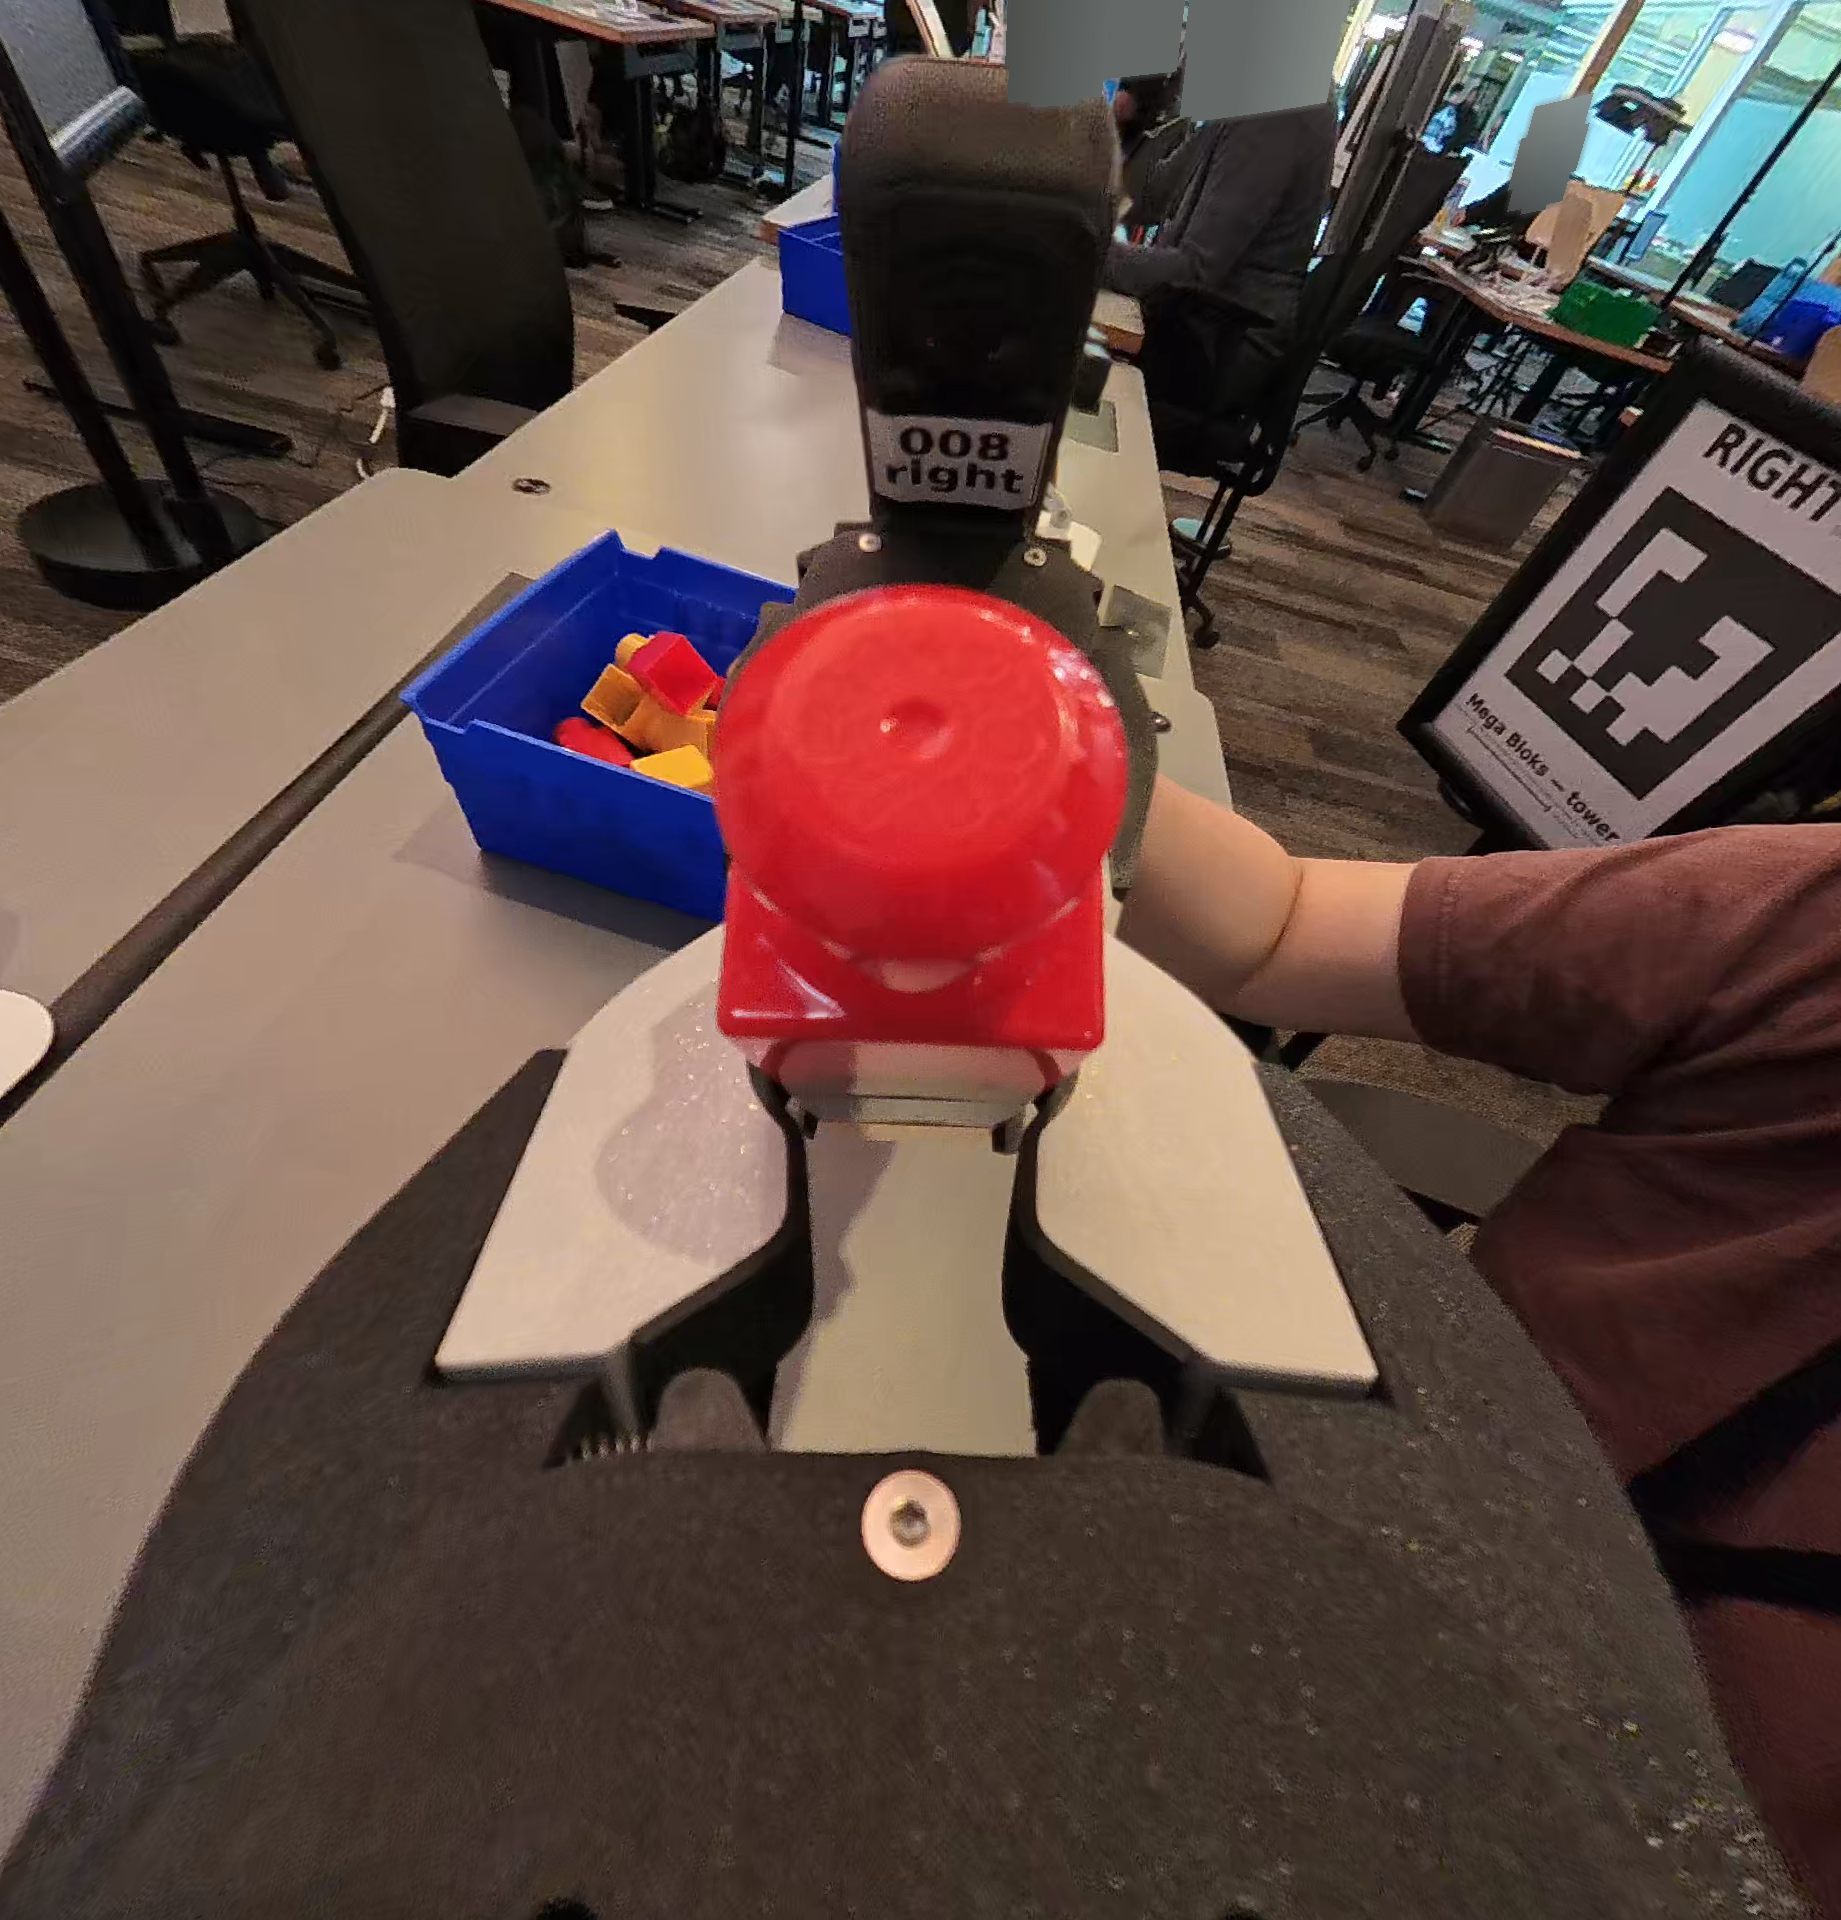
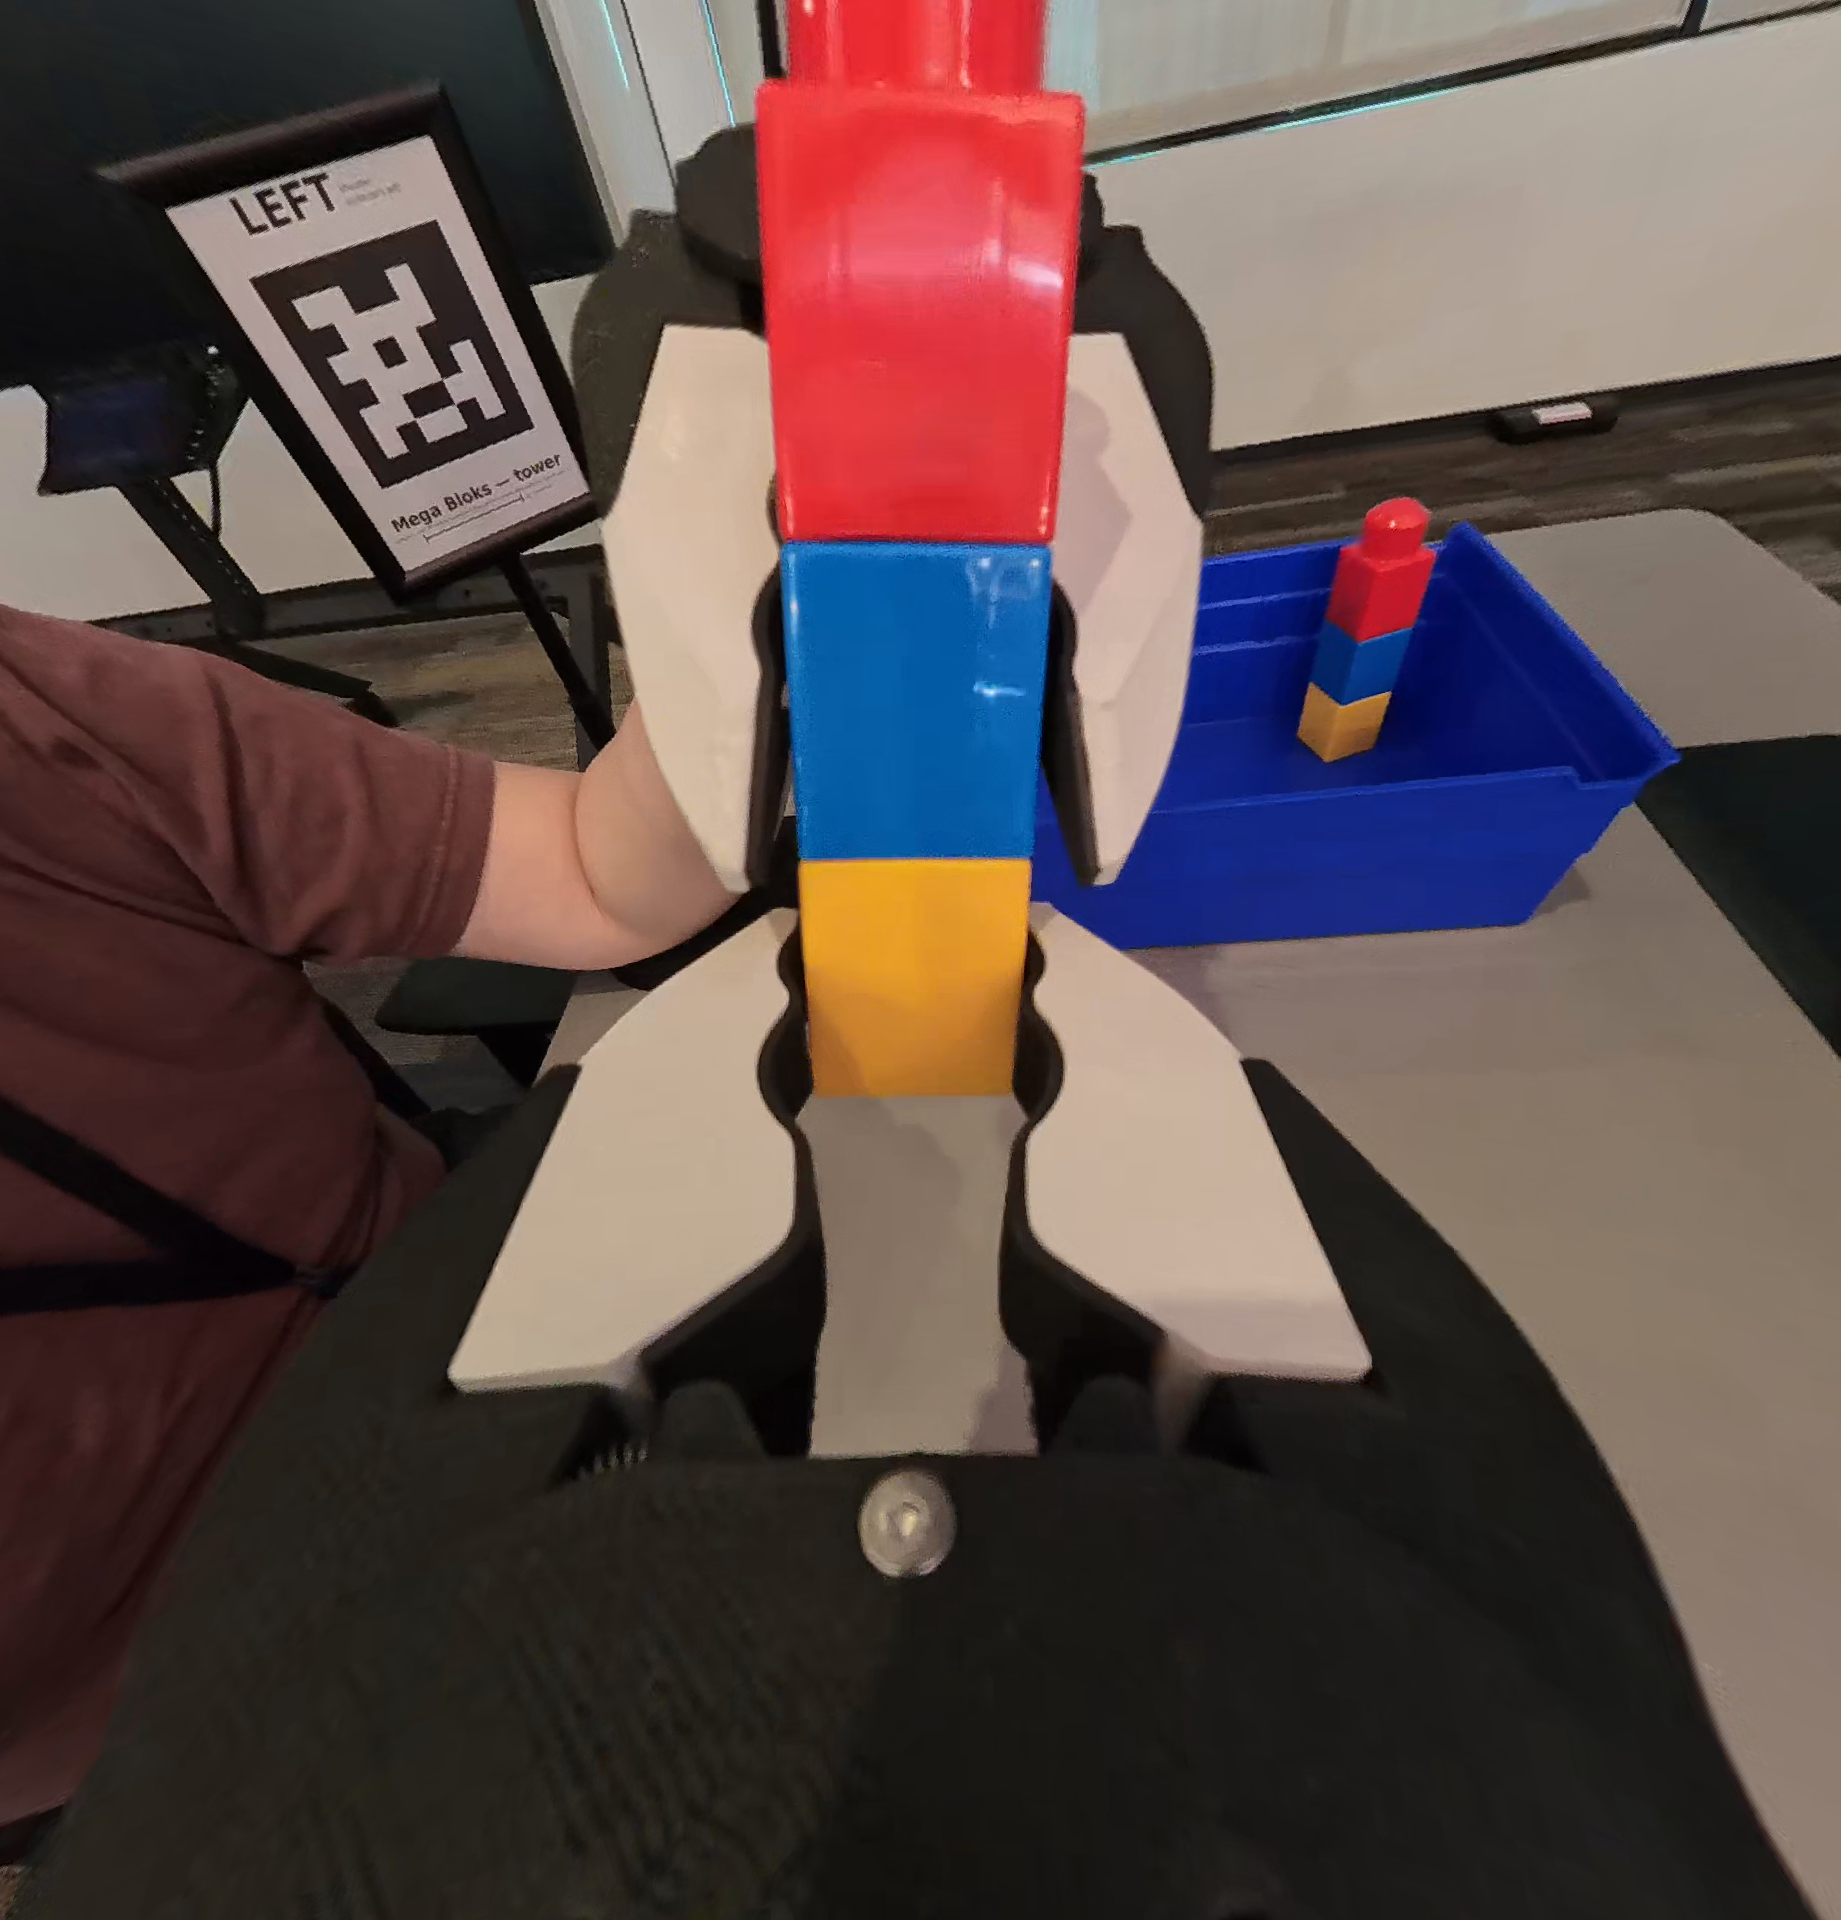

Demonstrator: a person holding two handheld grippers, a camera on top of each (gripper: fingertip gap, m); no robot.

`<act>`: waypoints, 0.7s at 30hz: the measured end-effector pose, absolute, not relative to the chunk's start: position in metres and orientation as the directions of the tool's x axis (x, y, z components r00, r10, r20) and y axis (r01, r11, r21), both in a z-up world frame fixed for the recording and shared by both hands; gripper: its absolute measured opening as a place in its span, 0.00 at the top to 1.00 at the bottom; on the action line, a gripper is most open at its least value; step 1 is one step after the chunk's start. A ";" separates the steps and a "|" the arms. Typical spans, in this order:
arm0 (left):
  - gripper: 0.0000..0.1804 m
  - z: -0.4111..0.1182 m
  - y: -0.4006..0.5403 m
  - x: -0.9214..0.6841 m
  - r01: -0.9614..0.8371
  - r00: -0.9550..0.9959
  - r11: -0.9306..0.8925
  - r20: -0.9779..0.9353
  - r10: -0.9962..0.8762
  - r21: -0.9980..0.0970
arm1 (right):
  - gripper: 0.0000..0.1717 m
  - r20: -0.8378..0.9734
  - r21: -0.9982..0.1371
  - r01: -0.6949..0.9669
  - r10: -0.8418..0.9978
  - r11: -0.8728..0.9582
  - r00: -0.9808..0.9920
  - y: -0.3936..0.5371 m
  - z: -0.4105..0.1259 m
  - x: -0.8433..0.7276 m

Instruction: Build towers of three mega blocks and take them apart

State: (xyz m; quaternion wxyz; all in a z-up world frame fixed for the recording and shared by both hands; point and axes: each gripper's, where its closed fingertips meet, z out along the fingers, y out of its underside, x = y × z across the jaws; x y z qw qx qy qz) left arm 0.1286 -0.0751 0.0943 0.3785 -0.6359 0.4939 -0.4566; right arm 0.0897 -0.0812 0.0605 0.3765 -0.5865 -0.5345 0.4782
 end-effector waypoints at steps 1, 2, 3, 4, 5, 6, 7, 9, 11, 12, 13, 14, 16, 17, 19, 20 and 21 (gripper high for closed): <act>0.77 0.093 -0.074 0.129 -0.288 0.100 -0.225 0.205 -0.974 -0.931 | 0.78 -0.166 -0.951 0.269 0.986 -0.152 -0.028 -0.080 0.060 0.090; 0.77 0.093 -0.073 0.128 -0.289 0.106 -0.227 0.204 -0.973 -0.930 | 0.78 -0.179 -0.950 0.266 0.983 -0.166 -0.028 -0.080 0.060 0.090; 0.77 0.094 -0.072 0.128 -0.287 0.111 -0.226 0.202 -0.973 -0.931 | 0.78 -0.201 -0.945 0.268 0.979 -0.186 -0.030 -0.080 0.060 0.091; 0.77 0.096 -0.071 0.126 -0.278 0.113 -0.223 0.199 -0.974 -0.934 | 0.79 -0.216 -0.936 0.292 0.976 -0.197 -0.033 -0.081 0.056 0.092; 0.77 0.107 -0.066 0.121 -0.220 0.125 -0.222 0.198 -0.972 -0.950 | 0.79 -0.193 -0.911 0.374 0.981 -0.174 -0.014 -0.079 0.042 0.096; 0.77 0.122 -0.062 0.110 -0.143 0.136 -0.227 0.208 -0.969 -0.963 | 0.79 -0.134 -0.885 0.448 0.991 -0.127 0.017 -0.074 0.027 0.100; 0.77 0.134 -0.059 0.096 -0.083 0.138 -0.231 0.219 -0.966 -0.969 | 0.79 -0.098 -0.872 0.481 0.995 -0.092 0.013 -0.073 0.020 0.102; 0.77 0.137 -0.055 0.069 -0.091 0.162 -0.238 0.221 -0.962 -0.967 | 0.78 -0.090 -0.864 0.497 0.996 -0.086 0.016 -0.072 0.022 0.109; 0.77 0.126 -0.047 0.048 -0.166 0.244 -0.236 0.192 -0.951 -0.957 | 0.78 -0.049 -0.877 0.469 0.991 -0.101 0.122 -0.054 0.037 0.130; 0.77 0.121 -0.043 0.040 -0.199 0.281 -0.235 0.175 -0.944 -0.951 | 0.78 -0.046 -0.880 0.455 0.979 -0.133 0.196 -0.043 0.044 0.149; 0.77 0.117 -0.042 0.035 -0.222 0.301 -0.239 0.167 -0.939 -0.945 | 0.78 -0.036 -0.872 0.457 0.954 -0.175 0.297 -0.028 0.047 0.174; 0.77 0.114 -0.043 0.033 -0.239 0.305 -0.254 0.175 -0.936 -0.937 | 0.78 -0.006 -0.853 0.472 0.908 -0.223 0.419 -0.012 0.044 0.206; 0.77 0.104 -0.045 0.033 -0.280 0.300 -0.291 0.205 -0.932 -0.915 | 0.78 0.059 -0.751 0.535 0.767 -0.388 0.639 0.014 0.018 0.286; 0.77 0.099 -0.045 0.034 -0.305 0.301 -0.301 0.208 -0.931 -0.903 | 0.78 0.089 -0.688 0.545 0.689 -0.480 0.719 0.020 0.002 0.327; 0.77 0.090 -0.044 0.038 -0.346 0.311 -0.310 0.203 -0.928 -0.886 | 0.78 0.063 -0.580 0.491 0.565 -0.650 0.823 0.021 -0.031 0.388; 0.77 0.085 -0.046 0.041 -0.370 0.306 -0.316 0.206 -0.930 -0.874 | 0.78 0.012 -0.546 0.449 0.529 -0.707 0.848 0.018 -0.044 0.405; 0.77 0.081 -0.048 0.044 -0.394 0.296 -0.321 0.212 -0.931 -0.861 | 0.78 -0.027 -0.523 0.414 0.500 -0.745 0.866 0.017 -0.055 0.418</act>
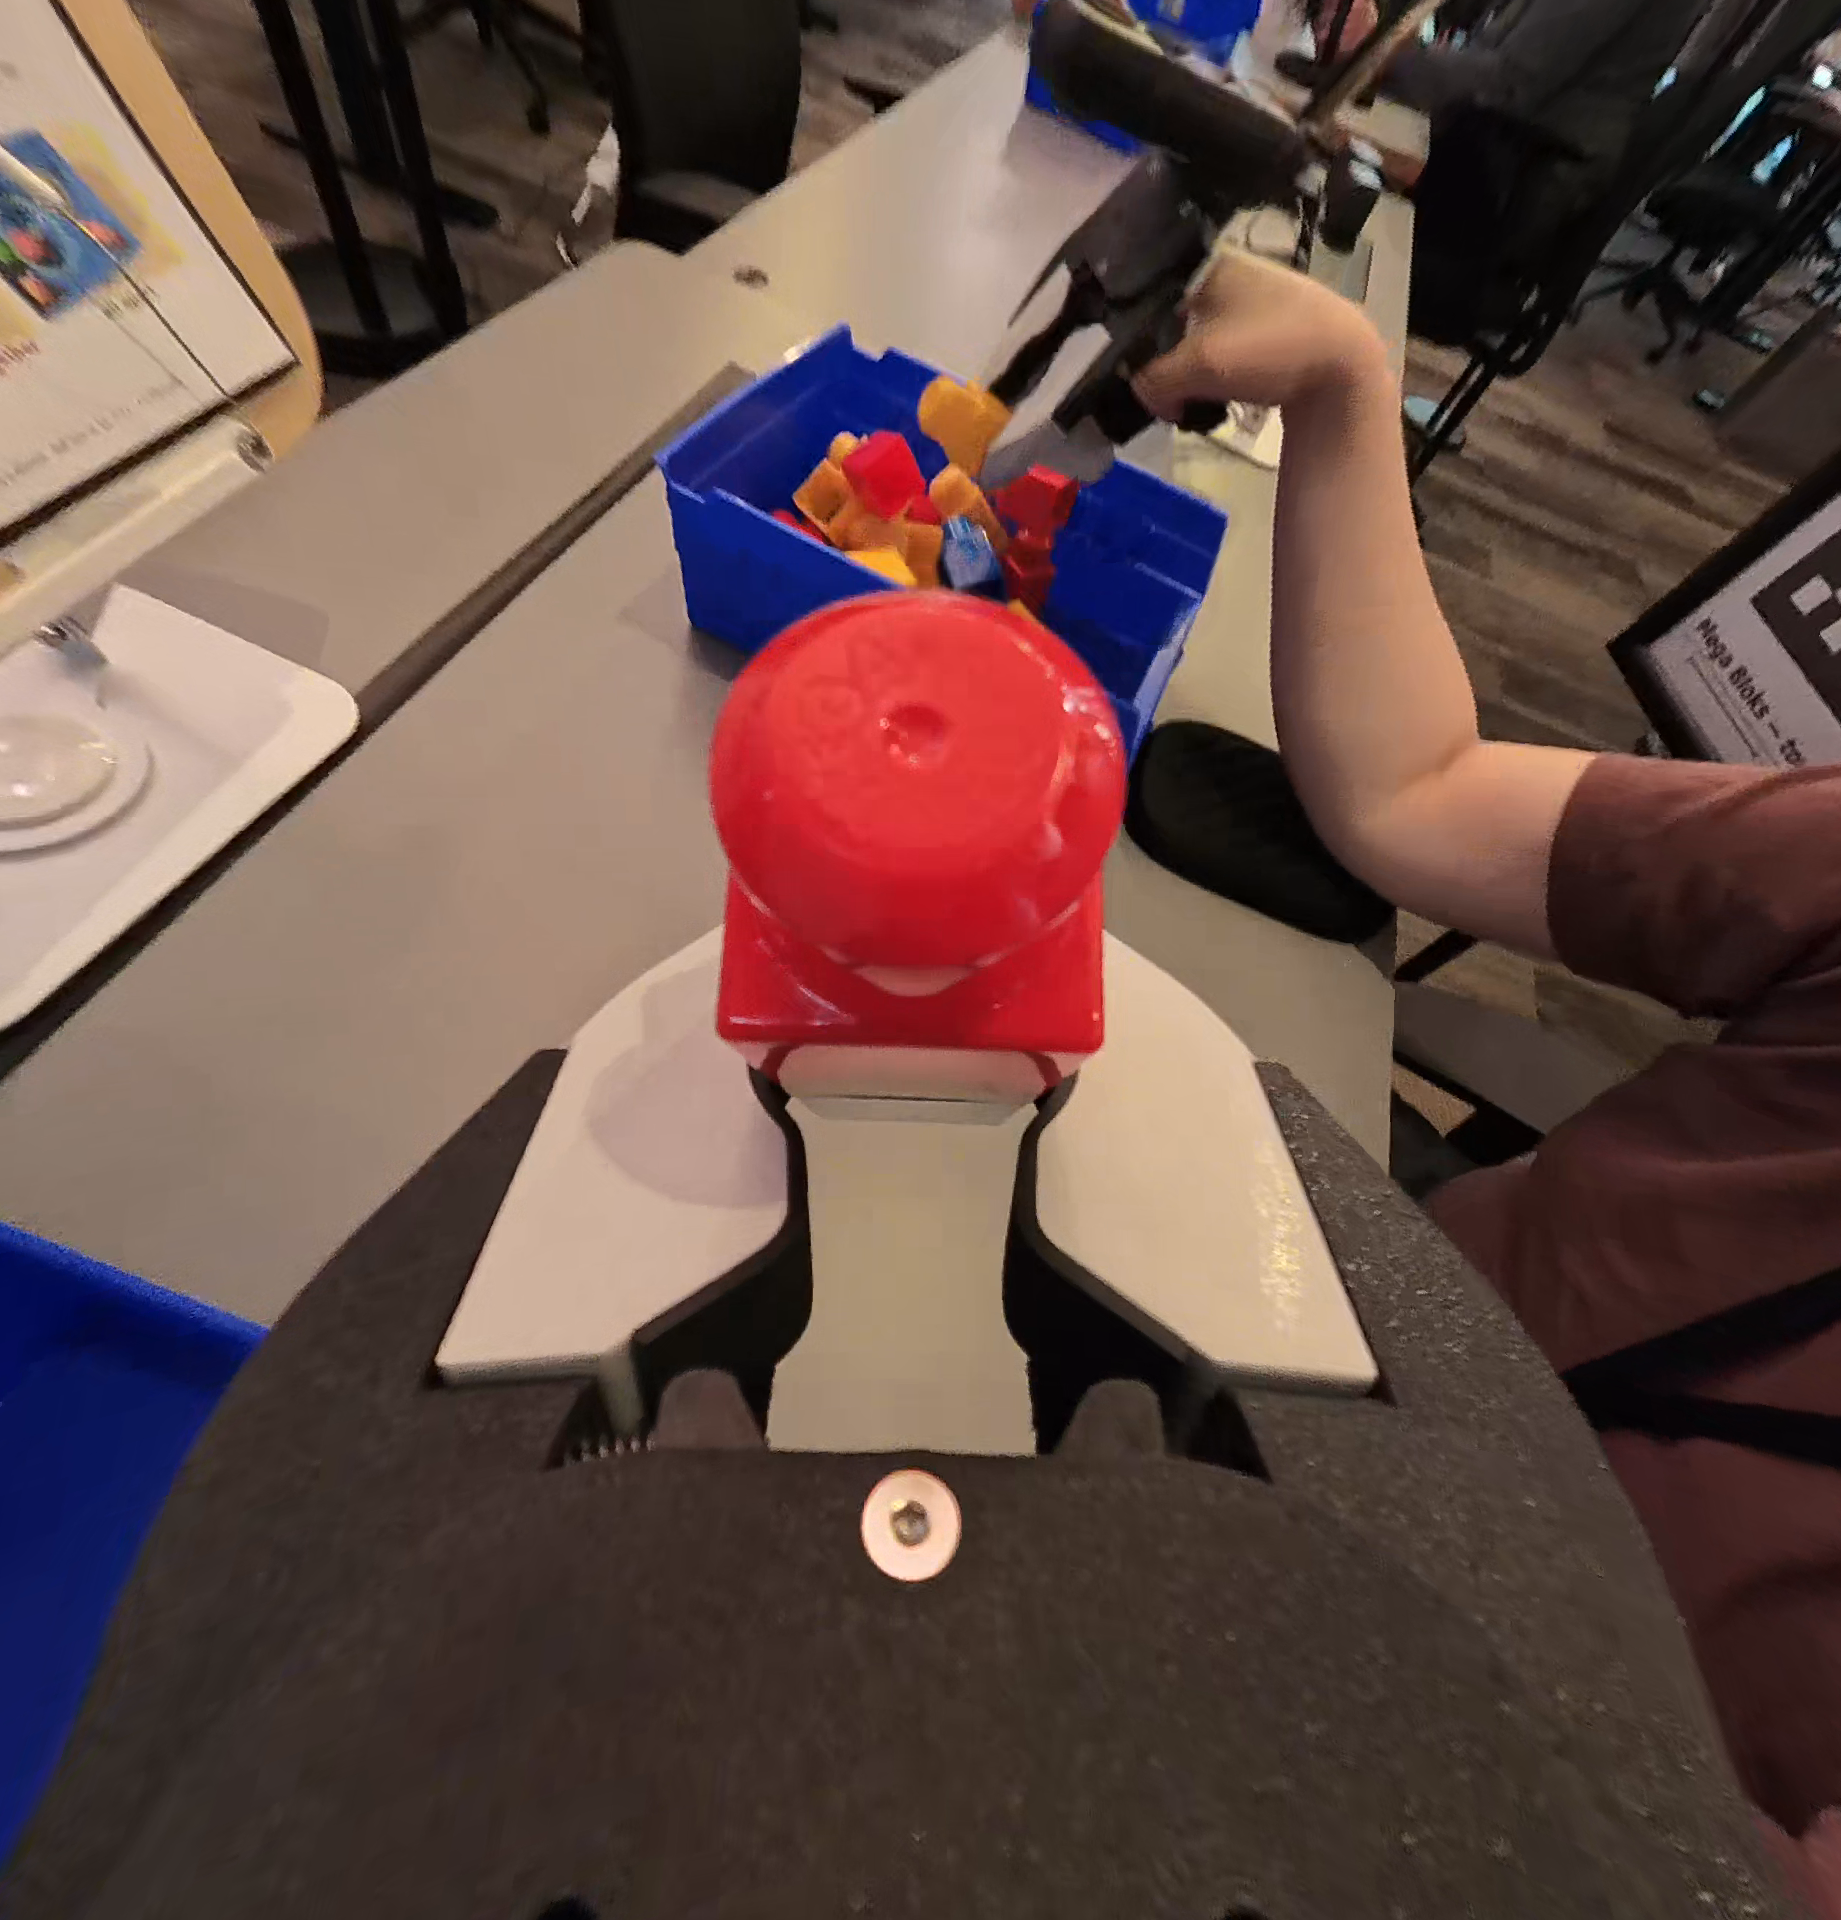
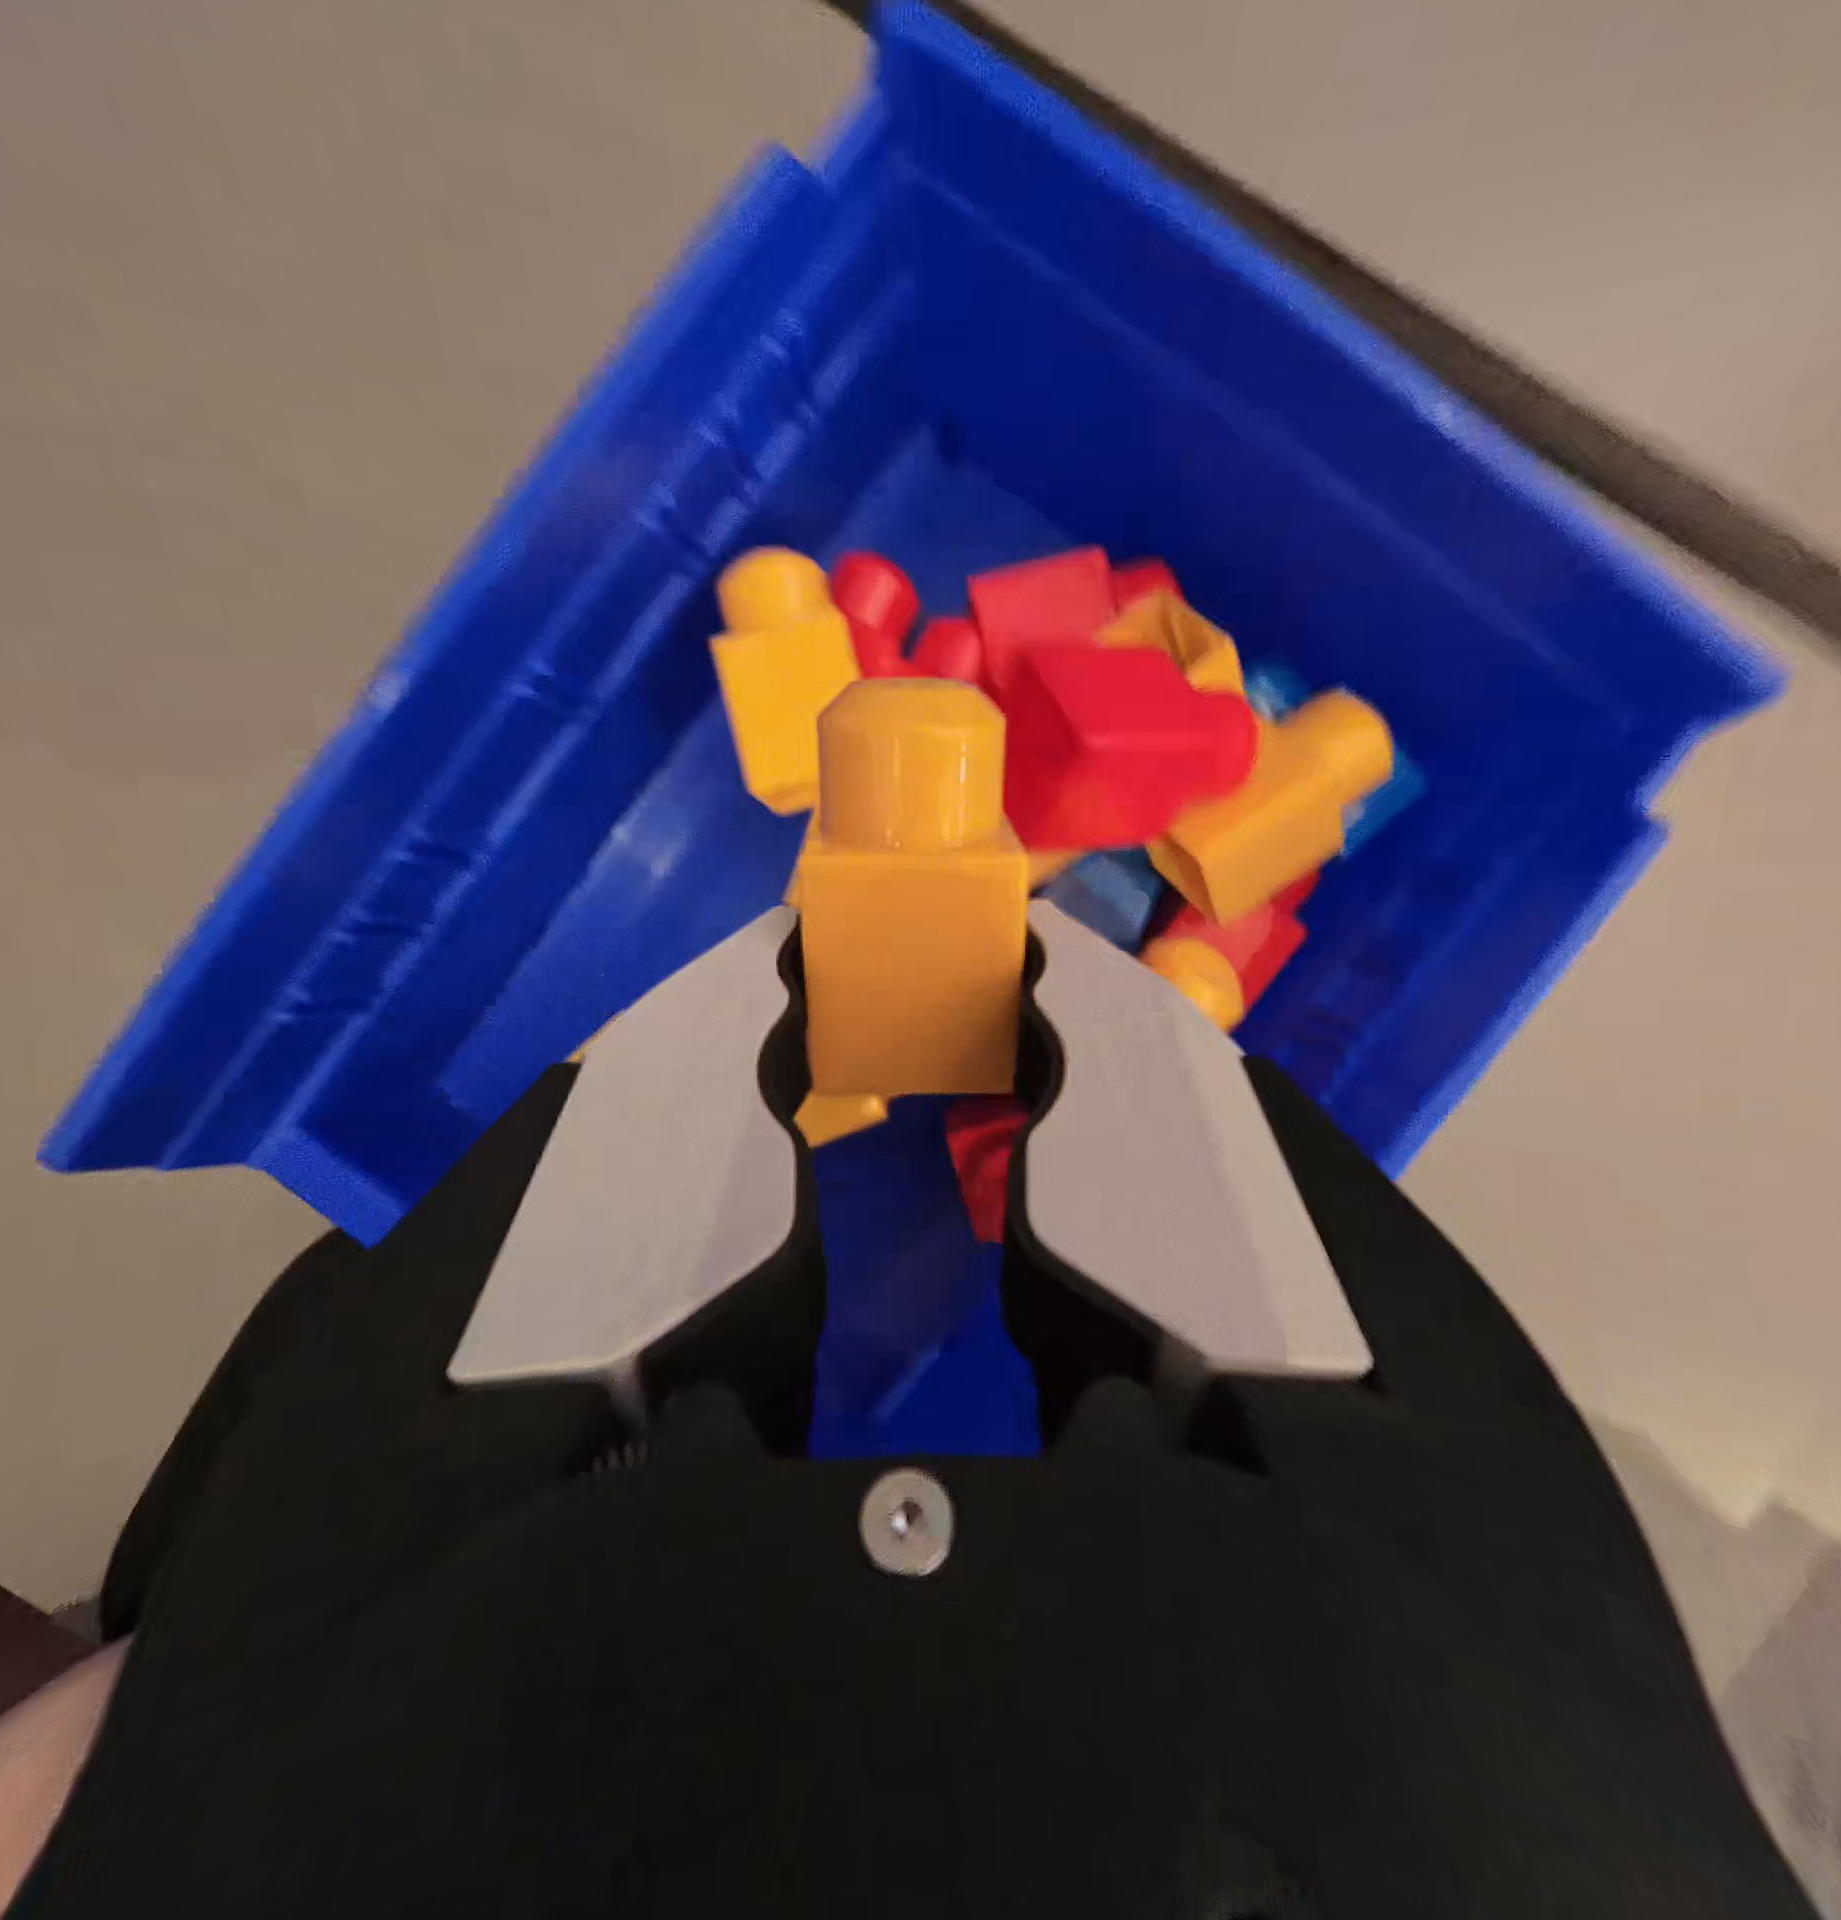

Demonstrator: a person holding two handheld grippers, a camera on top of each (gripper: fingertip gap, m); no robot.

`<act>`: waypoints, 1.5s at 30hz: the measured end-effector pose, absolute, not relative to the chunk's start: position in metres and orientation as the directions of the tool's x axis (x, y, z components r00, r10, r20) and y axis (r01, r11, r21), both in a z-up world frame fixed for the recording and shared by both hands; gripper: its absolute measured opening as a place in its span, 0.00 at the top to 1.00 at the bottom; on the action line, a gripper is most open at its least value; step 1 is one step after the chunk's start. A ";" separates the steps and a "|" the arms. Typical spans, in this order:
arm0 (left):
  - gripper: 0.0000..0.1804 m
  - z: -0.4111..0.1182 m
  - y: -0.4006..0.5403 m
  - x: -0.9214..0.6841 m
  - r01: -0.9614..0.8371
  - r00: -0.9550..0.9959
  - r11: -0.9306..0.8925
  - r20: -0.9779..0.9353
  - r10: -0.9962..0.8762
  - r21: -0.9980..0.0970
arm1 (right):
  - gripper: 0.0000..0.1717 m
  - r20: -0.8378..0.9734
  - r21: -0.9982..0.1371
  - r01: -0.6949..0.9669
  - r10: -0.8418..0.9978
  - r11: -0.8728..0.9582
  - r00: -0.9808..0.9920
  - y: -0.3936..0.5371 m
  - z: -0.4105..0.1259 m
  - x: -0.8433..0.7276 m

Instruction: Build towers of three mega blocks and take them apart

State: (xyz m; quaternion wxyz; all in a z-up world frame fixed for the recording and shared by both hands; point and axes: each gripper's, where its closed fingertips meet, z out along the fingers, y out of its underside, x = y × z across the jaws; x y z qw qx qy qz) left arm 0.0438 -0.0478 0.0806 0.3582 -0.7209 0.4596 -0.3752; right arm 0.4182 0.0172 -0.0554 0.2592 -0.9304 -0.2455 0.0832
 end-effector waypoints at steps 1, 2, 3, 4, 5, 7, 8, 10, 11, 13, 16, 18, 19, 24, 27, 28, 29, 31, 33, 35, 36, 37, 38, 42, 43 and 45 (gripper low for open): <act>0.77 0.076 -0.050 0.047 -0.415 0.288 -0.325 0.216 -0.933 -0.850 | 0.78 -0.054 -0.505 0.380 0.468 -0.775 0.882 0.017 -0.065 0.429; 0.77 0.072 -0.051 0.050 -0.434 0.283 -0.329 0.220 -0.934 -0.839 | 0.78 -0.075 -0.486 0.356 0.445 -0.798 0.893 0.016 -0.073 0.437; 0.77 0.068 -0.052 0.054 -0.450 0.278 -0.333 0.224 -0.934 -0.829 | 0.77 -0.087 -0.470 0.345 0.432 -0.812 0.898 0.016 -0.080 0.442; 0.77 0.065 -0.052 0.057 -0.462 0.274 -0.337 0.229 -0.934 -0.821 | 0.69 -0.084 -0.467 0.337 0.421 -0.817 0.903 0.019 -0.084 0.446; 0.77 0.061 -0.053 0.061 -0.472 0.268 -0.345 0.240 -0.933 -0.811 | 0.63 -0.068 -0.477 0.331 0.410 -0.814 0.909 0.022 -0.083 0.449; 0.77 0.053 -0.057 0.070 -0.496 0.247 -0.370 0.280 -0.927 -0.785 | 0.62 -0.033 -0.547 0.325 0.408 -0.772 0.912 0.032 -0.065 0.442; 0.77 0.048 -0.059 0.076 -0.511 0.232 -0.378 0.300 -0.925 -0.772 | 0.62 -0.011 -0.610 0.333 0.428 -0.719 0.904 0.039 -0.047 0.430; 0.77 0.039 -0.065 0.087 -0.546 0.198 -0.387 0.334 -0.922 -0.743 | 0.63 0.020 -0.759 0.351 0.519 -0.548 0.854 0.048 -0.001 0.386; 0.77 0.035 -0.069 0.094 -0.562 0.176 -0.381 0.344 -0.922 -0.734 | 0.64 0.007 -0.834 0.332 0.593 -0.441 0.805 0.046 0.025 0.353; 0.77 0.029 -0.077 0.107 -0.586 0.130 -0.367 0.363 -0.923 -0.722 | 0.66 -0.072 -0.940 0.220 0.784 -0.260 0.616 0.023 0.074 0.276; 0.77 0.015 -0.083 0.120 -0.635 0.113 -0.347 0.362 -0.925 -0.690 | 0.67 -0.202 -0.971 0.079 0.951 -0.226 0.233 -0.031 0.107 0.183; 0.77 0.008 -0.086 0.125 -0.656 0.107 -0.343 0.367 -0.924 -0.672 | 0.66 -0.224 -0.963 0.121 0.965 -0.241 0.134 -0.047 0.097 0.147; 0.77 0.006 -0.087 0.127 -0.661 0.107 -0.344 0.371 -0.922 -0.666 | 0.63 -0.220 -0.960 0.150 0.967 -0.238 0.126 -0.048 0.089 0.134; 0.77 -0.003 -0.088 0.130 -0.691 0.098 -0.329 0.368 -0.925 -0.644 | 0.58 -0.295 -0.928 0.219 0.954 -0.301 0.062 -0.057 0.062 0.102; 0.77 -0.005 -0.087 0.132 -0.698 0.096 -0.314 0.350 -0.932 -0.643 | 0.79 -0.314 -0.925 0.225 0.949 -0.305 -0.004 -0.062 0.059 0.098; 0.77 -0.004 -0.085 0.132 -0.689 0.100 -0.315 0.345 -0.933 -0.652 | 0.79 -0.305 -0.928 0.225 0.952 -0.297 0.000 -0.061 0.059 0.099; 0.77 -0.001 -0.082 0.134 -0.668 0.104 -0.325 0.349 -0.931 -0.669 | 0.79 -0.291 -0.933 0.219 0.957 -0.285 0.006 -0.059 0.061 0.101; 0.76 0.010 -0.076 0.139 -0.600 0.113 -0.370 0.383 -0.917 -0.709 | 0.79 -0.280 -0.947 0.159 0.960 -0.281 0.023 -0.054 0.071 0.106; 0.76 0.019 -0.073 0.140 -0.549 0.103 -0.397 0.412 -0.905 -0.736 | 0.79 -0.293 -0.950 0.102 0.956 -0.295 0.037 -0.049 0.080 0.110; 0.76 0.022 -0.068 0.140 -0.527 0.107 -0.390 0.396 -0.912 -0.755 | 0.79 -0.299 -0.950 0.080 0.953 -0.302 0.050 -0.045 0.081 0.111; 0.77 0.021 -0.067 0.140 -0.528 0.106 -0.383 0.388 -0.915 -0.758 | 0.79 -0.302 -0.950 0.072 0.952 -0.305 0.048 -0.045 0.082 0.111; 0.77 0.021 -0.069 0.141 -0.532 0.095 -0.380 0.393 -0.915 -0.757 | 0.79 -0.307 -0.949 0.063 0.951 -0.309 0.040 -0.045 0.083 0.111; 0.77 0.021 -0.070 0.142 -0.529 0.088 -0.382 0.399 -0.913 -0.758 | 0.79 -0.315 -0.947 0.051 0.948 -0.317 0.038 -0.044 0.084 0.111; 0.77 0.020 -0.071 0.142 -0.526 0.076 -0.417 0.448 -0.891 -0.741 | 0.80 -0.349 -0.936 0.034 0.936 -0.350 0.038 -0.041 0.083 0.110; 0.77 0.018 -0.071 0.141 -0.532 0.079 -0.430 0.463 -0.883 -0.729 | 0.80 -0.356 -0.933 0.036 0.934 -0.357 0.039 -0.040 0.082 0.110; 0.77 0.009 -0.071 0.137 -0.573 0.097 -0.445 0.483 -0.871 -0.688 | 0.79 -0.389 -0.921 -0.034 0.920 -0.387 0.055 -0.030 0.086 0.113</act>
